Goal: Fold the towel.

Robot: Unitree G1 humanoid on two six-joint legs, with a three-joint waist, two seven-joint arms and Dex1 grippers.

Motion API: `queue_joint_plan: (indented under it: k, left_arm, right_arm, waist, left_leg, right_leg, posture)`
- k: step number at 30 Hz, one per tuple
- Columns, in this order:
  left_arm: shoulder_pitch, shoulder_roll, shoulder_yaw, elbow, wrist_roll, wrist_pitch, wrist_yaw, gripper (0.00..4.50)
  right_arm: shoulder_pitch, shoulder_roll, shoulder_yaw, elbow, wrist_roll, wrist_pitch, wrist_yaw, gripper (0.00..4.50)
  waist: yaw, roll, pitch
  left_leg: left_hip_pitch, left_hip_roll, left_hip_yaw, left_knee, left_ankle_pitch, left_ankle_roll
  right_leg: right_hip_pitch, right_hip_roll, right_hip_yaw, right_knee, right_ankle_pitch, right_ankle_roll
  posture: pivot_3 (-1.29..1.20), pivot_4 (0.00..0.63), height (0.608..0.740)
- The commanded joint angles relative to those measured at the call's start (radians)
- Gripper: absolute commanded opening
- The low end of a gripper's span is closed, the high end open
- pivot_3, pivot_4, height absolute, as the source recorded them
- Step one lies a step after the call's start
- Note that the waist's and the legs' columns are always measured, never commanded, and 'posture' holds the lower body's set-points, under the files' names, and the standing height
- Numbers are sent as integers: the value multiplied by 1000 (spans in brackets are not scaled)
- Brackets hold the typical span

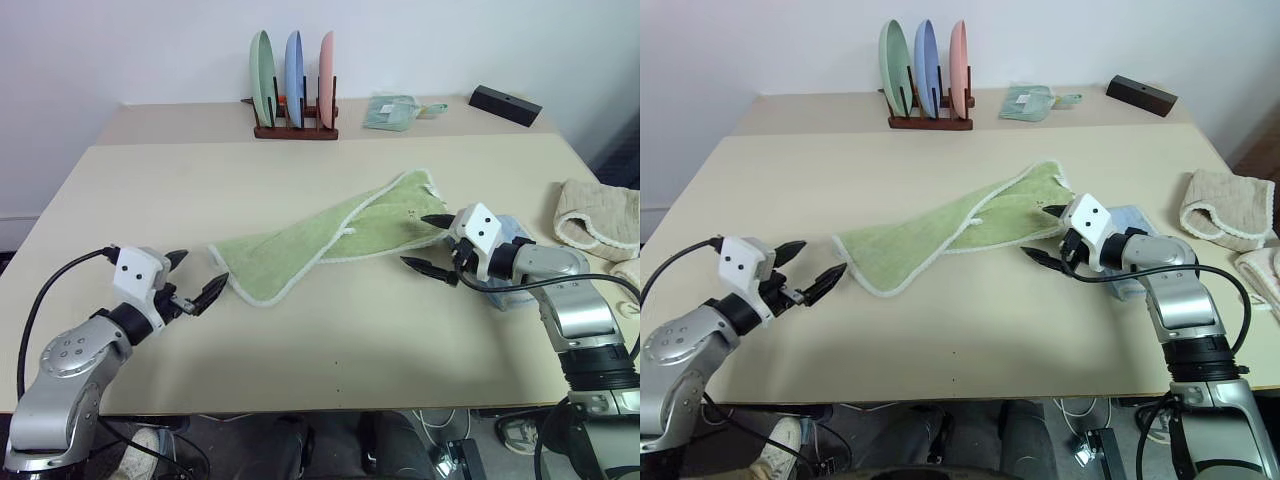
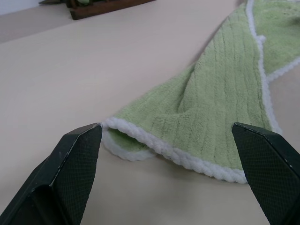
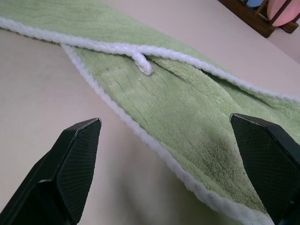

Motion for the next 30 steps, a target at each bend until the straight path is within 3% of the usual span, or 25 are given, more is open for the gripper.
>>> queue_joint_plan:
  k: [1,30]
  left_arm:
    - [1,1,12,-24,1,-8,6,4500]
    - [-17,52,-21,-44,-45,59,-72,4500]
  right_arm:
    - [-19,-8,-21,-14,16,-20,3,4497]
    - [10,82,13,-111,18,25,-76,4497]
  waist:
    - [0,0,0]
    - [0,1,2]
  left_leg:
    - [0,0,0,0,0,0]
    - [0,0,1,0,0,1]
  right_leg:
    - [0,0,0,0,0,0]
    - [0,0,2,-1,0,0]
  posture:
    - [0,150,740]
    - [0,150,740]
